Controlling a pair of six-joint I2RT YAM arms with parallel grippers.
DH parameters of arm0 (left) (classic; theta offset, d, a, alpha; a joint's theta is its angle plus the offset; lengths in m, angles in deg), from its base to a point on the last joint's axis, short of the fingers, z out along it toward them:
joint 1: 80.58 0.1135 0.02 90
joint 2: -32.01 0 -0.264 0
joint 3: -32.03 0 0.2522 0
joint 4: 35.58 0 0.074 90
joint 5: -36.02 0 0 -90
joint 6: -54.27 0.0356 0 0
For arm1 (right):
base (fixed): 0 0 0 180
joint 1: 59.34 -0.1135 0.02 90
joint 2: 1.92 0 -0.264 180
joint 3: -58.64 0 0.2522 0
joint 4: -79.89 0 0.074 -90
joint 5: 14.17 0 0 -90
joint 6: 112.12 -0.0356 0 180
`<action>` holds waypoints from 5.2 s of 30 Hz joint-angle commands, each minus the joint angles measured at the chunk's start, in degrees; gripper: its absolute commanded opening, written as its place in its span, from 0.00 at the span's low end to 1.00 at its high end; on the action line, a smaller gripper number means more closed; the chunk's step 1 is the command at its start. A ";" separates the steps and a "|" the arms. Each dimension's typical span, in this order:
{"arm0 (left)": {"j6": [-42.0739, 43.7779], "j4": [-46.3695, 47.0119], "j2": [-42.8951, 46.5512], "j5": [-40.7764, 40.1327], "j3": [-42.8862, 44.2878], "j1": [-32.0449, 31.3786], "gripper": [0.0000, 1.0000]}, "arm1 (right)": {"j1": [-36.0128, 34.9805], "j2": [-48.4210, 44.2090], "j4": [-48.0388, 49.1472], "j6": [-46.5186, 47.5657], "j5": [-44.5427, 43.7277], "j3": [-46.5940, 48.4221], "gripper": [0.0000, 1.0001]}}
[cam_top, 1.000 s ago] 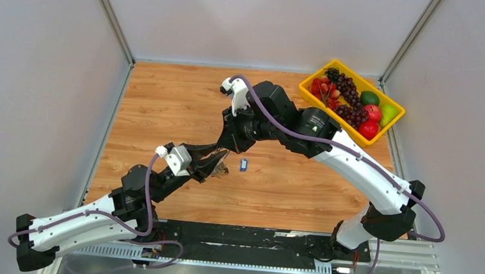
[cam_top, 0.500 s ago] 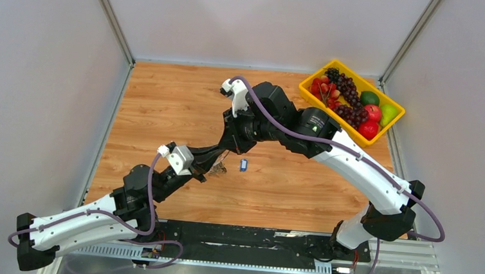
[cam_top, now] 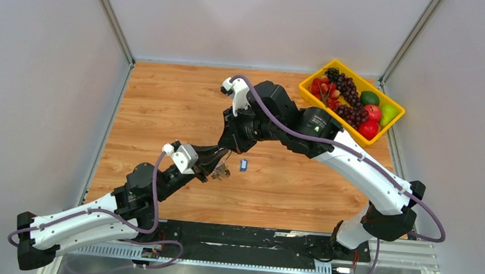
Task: Put the keys on the keyring
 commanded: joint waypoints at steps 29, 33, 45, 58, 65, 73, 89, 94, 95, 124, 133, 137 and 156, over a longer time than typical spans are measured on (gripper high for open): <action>-0.12 1.98 3.32 0.08 -0.04 -0.23 0.37 | -1.19 -0.01 3.40 -1.36 0.56 3.02 0.00; -0.09 2.09 3.52 0.04 -0.21 -0.24 0.37 | -1.27 0.12 3.36 -1.36 0.56 3.01 0.00; -0.14 2.66 3.64 0.35 -0.41 -0.24 0.37 | -1.60 0.28 3.33 -1.36 0.49 3.15 0.00; -0.31 0.99 3.08 -0.62 0.07 -0.24 0.01 | -1.81 -0.02 3.32 -1.53 -0.17 3.58 0.00; -1.59 -0.86 2.32 -3.15 1.44 -0.28 0.01 | -1.88 -0.43 3.48 -1.75 -0.27 3.09 0.00; -2.75 -1.88 2.79 -6.85 2.05 -0.24 0.00 | -1.73 -2.35 4.40 -1.87 -2.54 1.41 0.32; -5.41 -4.60 4.31 -12.87 3.01 -0.29 0.00 | 4.29 -15.66 14.17 -2.93 -7.49 -25.10 0.55; -6.42 -6.96 4.97 -16.13 3.83 -0.25 0.00 | 5.08 -21.28 20.55 -2.88 -12.91 -40.52 0.59; -6.44 -7.17 4.96 -16.42 3.81 -0.24 0.00 | 5.15 -21.56 21.53 -2.86 -13.21 -42.77 0.59; -9.62 -8.04 6.97 -14.56 2.00 -0.24 0.00 | 23.46 1.74 63.04 11.88 11.93 -63.27 0.67; -9.92 -7.59 6.90 -13.63 1.52 -0.24 0.00 | 24.82 9.64 66.95 11.35 16.25 -59.61 0.64; -9.81 -7.56 6.90 -13.97 1.46 -0.24 0.00 | 24.89 12.52 67.12 11.26 16.46 -58.56 0.62; -9.55 -7.12 7.03 -14.56 0.68 -0.24 0.00 | 25.01 15.53 65.90 10.74 18.15 -57.64 0.41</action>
